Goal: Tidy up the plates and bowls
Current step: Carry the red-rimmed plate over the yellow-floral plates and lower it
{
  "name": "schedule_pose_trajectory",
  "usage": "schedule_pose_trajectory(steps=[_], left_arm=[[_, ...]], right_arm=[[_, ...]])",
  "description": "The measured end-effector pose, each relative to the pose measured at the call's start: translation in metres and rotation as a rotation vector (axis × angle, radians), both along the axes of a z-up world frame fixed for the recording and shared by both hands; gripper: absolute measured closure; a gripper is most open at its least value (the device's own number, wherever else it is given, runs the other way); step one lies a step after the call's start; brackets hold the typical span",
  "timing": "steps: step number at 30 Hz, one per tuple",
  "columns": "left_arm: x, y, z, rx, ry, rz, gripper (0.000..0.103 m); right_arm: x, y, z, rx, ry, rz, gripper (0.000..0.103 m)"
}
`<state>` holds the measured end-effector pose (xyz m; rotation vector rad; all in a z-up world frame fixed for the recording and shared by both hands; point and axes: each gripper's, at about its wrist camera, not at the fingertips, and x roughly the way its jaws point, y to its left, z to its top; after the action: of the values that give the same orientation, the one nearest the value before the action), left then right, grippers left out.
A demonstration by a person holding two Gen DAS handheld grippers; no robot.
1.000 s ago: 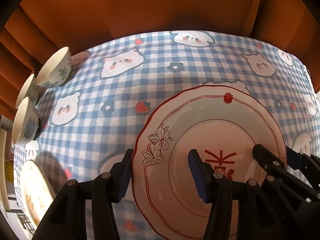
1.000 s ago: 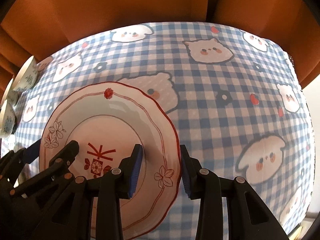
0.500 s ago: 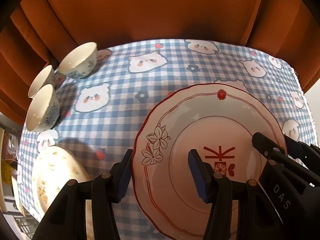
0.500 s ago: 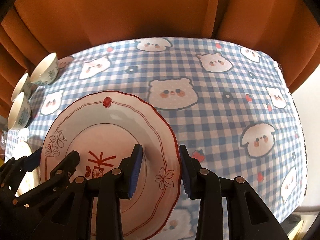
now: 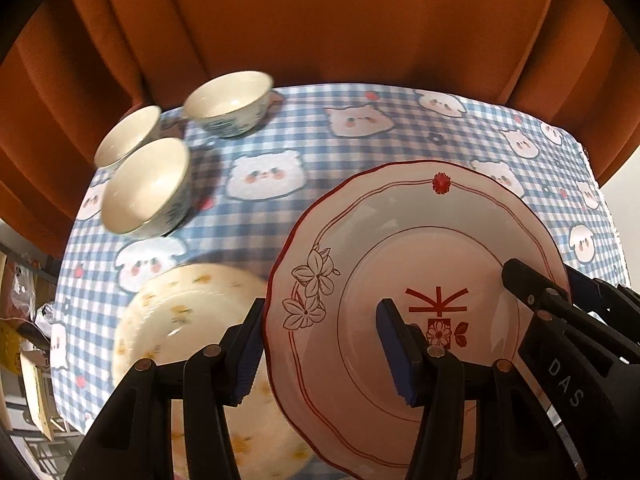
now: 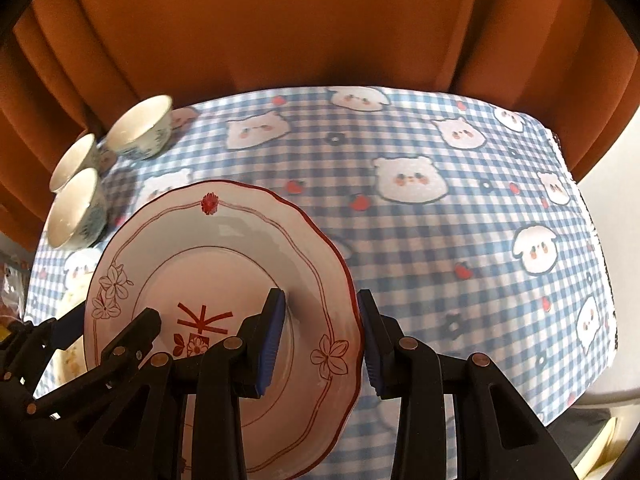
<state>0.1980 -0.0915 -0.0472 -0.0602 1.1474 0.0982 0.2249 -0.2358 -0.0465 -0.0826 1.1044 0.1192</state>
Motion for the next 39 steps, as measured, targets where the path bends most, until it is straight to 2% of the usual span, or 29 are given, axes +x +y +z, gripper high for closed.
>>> schedule_pose_trajectory(steps=[10, 21, 29, 39], left_arm=[[-0.031, 0.065, -0.001, -0.017, -0.01, 0.026, 0.048], [-0.056, 0.116, -0.033, -0.045, 0.054, 0.056, 0.048], [-0.06, 0.122, -0.054, -0.044, 0.117, 0.052, 0.048], [-0.056, 0.122, -0.057, 0.015, 0.116, 0.049, 0.048]], right_arm=[[-0.028, 0.067, 0.002, -0.004, -0.005, 0.034, 0.063], [-0.054, 0.122, -0.032, -0.025, 0.065, 0.073, 0.063], [-0.057, 0.137, -0.057, -0.045, 0.129, 0.078, 0.063], [-0.05, 0.141, -0.069, -0.021, 0.145, 0.068, 0.063]])
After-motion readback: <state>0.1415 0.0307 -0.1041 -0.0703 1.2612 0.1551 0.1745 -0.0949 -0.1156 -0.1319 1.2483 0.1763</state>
